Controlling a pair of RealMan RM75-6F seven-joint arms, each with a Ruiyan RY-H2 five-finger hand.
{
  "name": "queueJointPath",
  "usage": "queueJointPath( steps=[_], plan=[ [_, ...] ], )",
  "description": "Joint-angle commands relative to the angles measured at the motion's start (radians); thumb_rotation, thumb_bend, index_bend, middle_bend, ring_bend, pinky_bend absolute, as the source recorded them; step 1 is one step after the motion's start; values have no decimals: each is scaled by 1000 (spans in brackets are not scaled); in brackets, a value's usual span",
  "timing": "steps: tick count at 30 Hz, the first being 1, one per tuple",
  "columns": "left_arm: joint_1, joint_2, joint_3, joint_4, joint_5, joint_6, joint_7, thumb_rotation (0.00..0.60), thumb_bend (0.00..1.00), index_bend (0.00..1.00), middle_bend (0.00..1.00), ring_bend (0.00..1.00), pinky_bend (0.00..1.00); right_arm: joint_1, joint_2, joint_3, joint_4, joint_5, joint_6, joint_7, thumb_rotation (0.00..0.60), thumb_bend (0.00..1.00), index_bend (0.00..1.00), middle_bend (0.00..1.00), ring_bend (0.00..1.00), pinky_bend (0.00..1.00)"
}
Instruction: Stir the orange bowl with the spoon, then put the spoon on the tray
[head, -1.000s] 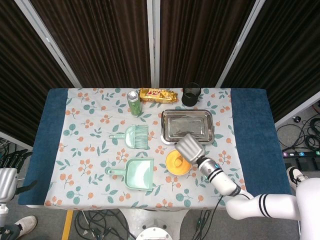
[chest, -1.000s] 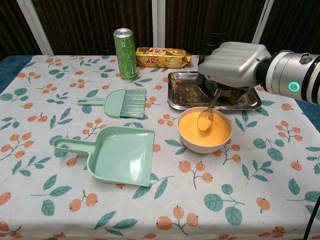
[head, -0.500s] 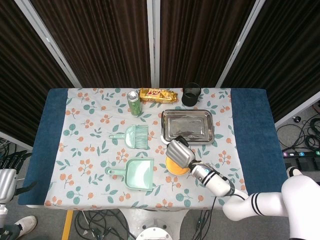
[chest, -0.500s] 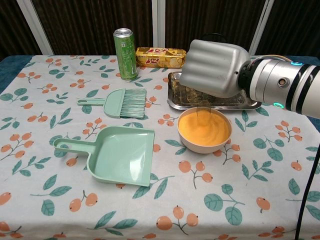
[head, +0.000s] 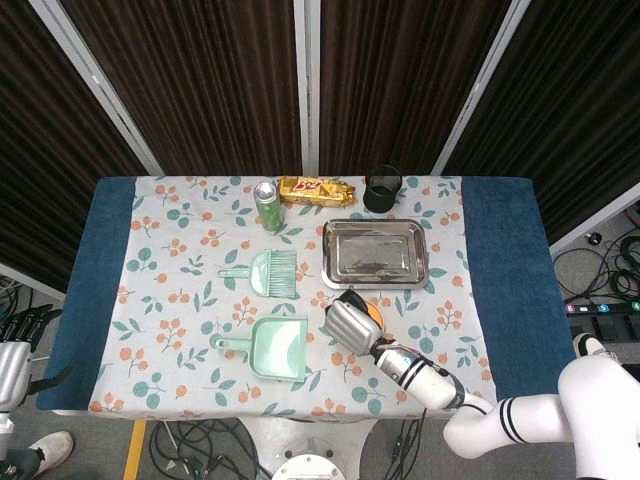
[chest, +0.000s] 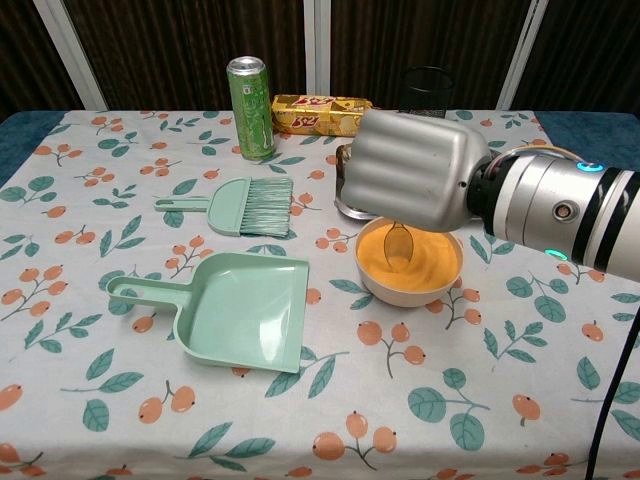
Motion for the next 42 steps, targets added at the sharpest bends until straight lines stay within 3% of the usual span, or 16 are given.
queueJointPath(
  steps=[1, 12, 19, 26, 34, 42],
  plan=[
    [1, -1, 1, 3, 0, 1, -4, 600, 127, 238, 244, 164, 168, -4, -23, -8, 37, 9, -14, -39, 600, 388, 803, 973, 971, 931],
    [7, -3, 1, 11, 6, 11, -16, 600, 127, 238, 244, 164, 168, -15, -18, 34, 52, 31, 40, -126, 600, 388, 823, 979, 978, 924],
    [12, -4, 3, 11, 7, 16, -18, 600, 127, 238, 244, 164, 169, -10, -1, 21, -26, -37, 24, -111, 600, 388, 839, 983, 982, 924],
    [15, -3, 5, 11, 2, 11, -19, 600, 127, 238, 244, 164, 169, -16, -47, -13, 29, -31, -4, -210, 600, 388, 840, 983, 982, 924],
    [14, -4, 2, 11, 4, 12, -19, 600, 127, 238, 244, 164, 168, -40, -86, 20, 87, 14, 58, -323, 600, 388, 851, 983, 982, 922],
    [15, -1, 0, 8, 4, 14, -18, 600, 127, 238, 244, 164, 168, -69, -73, 42, 59, -41, 135, -297, 600, 392, 881, 984, 985, 921]
  ],
)
